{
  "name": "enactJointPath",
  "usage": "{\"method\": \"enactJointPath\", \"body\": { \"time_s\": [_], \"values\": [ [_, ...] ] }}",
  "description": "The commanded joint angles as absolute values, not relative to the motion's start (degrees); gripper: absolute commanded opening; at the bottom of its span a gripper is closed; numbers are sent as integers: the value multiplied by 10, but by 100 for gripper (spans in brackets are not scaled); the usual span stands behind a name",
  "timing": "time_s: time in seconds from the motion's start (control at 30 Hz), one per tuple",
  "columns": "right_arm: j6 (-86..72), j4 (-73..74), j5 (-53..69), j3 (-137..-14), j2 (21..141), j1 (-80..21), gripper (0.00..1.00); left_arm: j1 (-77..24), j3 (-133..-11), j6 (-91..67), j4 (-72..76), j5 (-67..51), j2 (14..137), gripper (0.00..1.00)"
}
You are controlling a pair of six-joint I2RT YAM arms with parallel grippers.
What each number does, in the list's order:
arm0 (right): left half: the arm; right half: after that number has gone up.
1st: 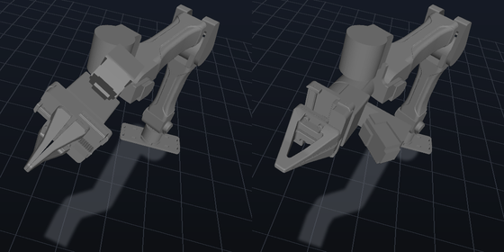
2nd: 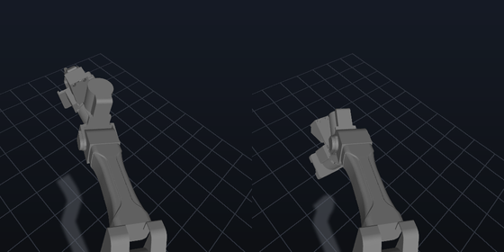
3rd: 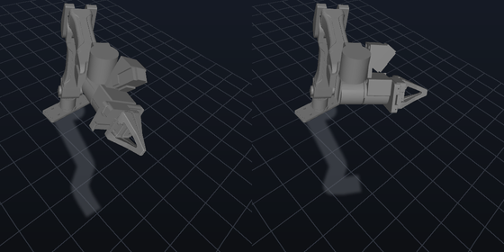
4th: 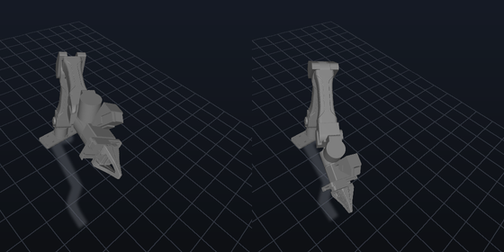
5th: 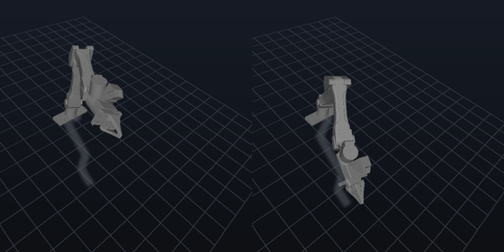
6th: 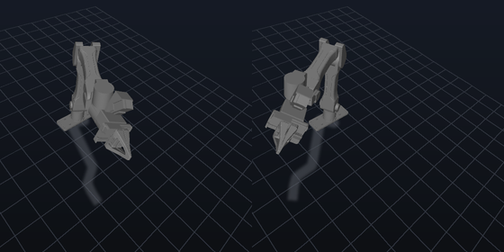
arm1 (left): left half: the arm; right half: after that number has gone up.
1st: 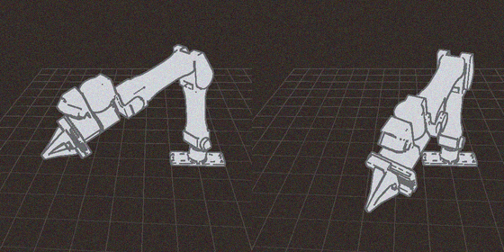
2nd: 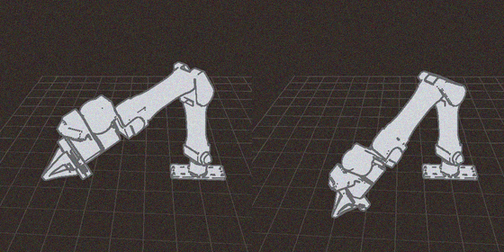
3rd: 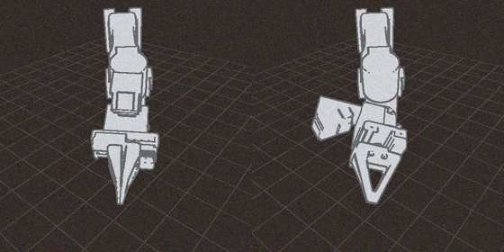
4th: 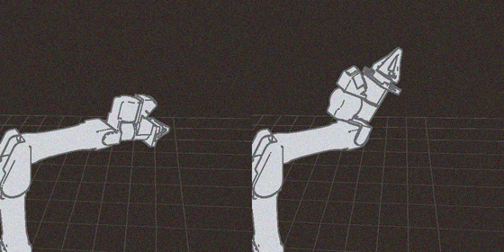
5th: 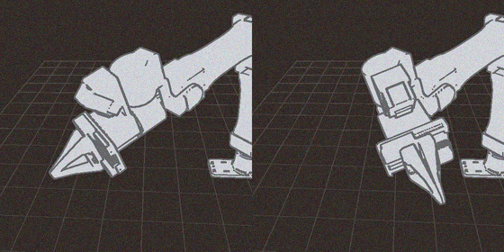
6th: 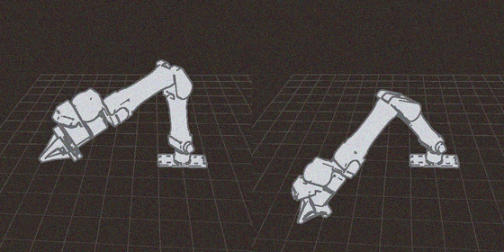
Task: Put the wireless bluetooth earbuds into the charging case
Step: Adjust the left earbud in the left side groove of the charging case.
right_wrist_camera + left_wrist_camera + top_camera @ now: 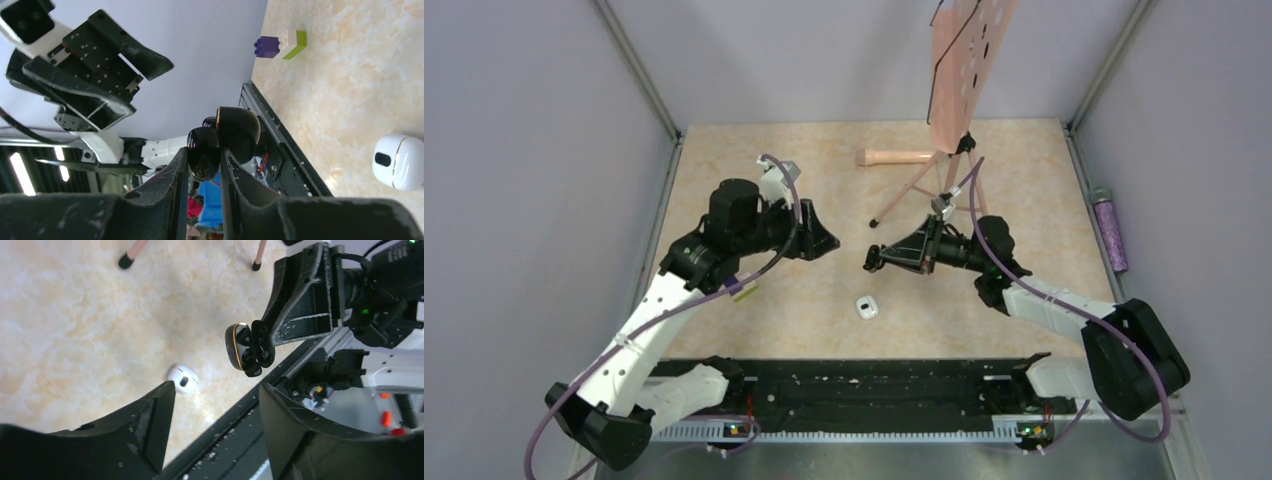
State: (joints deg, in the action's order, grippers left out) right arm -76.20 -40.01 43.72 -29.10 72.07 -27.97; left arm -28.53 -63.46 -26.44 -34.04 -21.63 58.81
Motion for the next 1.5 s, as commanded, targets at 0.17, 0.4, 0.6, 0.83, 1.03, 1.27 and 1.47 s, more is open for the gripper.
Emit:
{"method": "enactJointPath", "body": {
  "time_s": [0.17, 0.4, 0.6, 0.83, 1.03, 1.27, 1.47],
  "values": [
    [-866, -469, 436, -270, 727, -275, 0, -336, -658, 42, -270, -291, 556, 68],
    [-853, -432, 424, -274, 713, -274, 0, -371, -552, 286, -210, -368, 495, 67],
    [-848, -423, 421, -275, 709, -274, 0, -384, -518, 323, -188, -390, 490, 66],
    [-848, -428, 415, -275, 712, -274, 0, -412, -483, 293, -118, -337, 518, 63],
    [-850, -435, 415, -278, 714, -275, 0, -417, -478, 291, -105, -332, 541, 60],
    [-835, -428, 472, -297, 724, -278, 0, -417, -481, 341, -124, -351, 546, 57],
    [-749, -351, 590, -359, 759, -279, 0, -417, -504, 419, -224, -403, 510, 58]
  ]
}}
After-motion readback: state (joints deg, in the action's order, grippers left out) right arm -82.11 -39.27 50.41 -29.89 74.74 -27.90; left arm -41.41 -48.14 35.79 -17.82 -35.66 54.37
